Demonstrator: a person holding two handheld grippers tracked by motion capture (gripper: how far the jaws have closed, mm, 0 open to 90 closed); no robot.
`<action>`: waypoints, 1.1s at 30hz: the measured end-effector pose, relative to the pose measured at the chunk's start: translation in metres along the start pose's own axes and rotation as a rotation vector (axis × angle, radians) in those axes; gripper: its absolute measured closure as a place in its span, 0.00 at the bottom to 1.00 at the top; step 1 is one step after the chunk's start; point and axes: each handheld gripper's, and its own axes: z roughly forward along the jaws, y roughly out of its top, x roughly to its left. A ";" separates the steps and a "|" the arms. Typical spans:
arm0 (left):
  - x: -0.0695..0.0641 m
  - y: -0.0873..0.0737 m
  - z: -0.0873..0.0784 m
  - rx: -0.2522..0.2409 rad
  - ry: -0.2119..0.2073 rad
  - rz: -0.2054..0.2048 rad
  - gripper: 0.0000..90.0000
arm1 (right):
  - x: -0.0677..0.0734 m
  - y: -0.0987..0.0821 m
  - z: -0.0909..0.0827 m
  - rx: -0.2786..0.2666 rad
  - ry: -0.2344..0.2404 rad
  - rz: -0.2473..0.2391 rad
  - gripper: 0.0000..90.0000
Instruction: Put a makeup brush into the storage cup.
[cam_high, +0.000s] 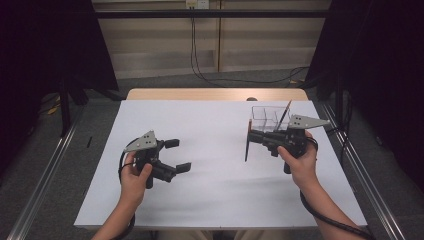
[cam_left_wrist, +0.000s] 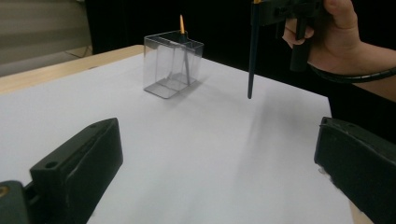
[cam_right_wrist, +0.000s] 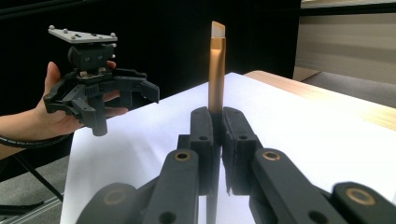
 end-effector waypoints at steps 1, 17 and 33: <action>0.000 0.000 -0.002 0.000 0.003 0.008 0.01 | 0.000 0.000 0.000 0.000 -0.002 -0.001 0.93; 0.002 -0.003 -0.015 -0.011 0.016 -0.001 0.01 | -0.008 0.004 -0.017 -0.020 -0.030 -0.011 0.93; 0.004 -0.006 -0.030 -0.018 0.043 -0.002 0.01 | -0.019 0.010 -0.029 -0.023 -0.075 -0.024 0.93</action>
